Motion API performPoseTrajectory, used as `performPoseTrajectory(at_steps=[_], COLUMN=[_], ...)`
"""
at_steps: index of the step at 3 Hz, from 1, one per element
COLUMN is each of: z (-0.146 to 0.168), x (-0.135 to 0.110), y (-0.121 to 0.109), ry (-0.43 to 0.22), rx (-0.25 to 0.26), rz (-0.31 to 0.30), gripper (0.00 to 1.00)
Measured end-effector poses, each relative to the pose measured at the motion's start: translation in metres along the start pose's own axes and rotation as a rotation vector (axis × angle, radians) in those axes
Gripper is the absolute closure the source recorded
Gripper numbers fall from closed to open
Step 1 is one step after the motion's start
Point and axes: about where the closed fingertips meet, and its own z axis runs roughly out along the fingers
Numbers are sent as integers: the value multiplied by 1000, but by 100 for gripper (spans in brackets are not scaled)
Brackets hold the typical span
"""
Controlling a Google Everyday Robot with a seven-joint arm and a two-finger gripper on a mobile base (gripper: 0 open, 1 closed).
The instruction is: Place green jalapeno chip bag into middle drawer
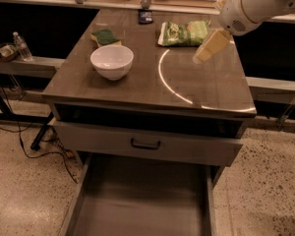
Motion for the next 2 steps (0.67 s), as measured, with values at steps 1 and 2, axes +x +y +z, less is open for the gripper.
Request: performPoseTrajectory(at_steps=[1,2], z=[0,14], x=[0,0], y=[0,-11], ry=[0,-25], rx=[0,48], rz=[0,45], gripper=[0,0])
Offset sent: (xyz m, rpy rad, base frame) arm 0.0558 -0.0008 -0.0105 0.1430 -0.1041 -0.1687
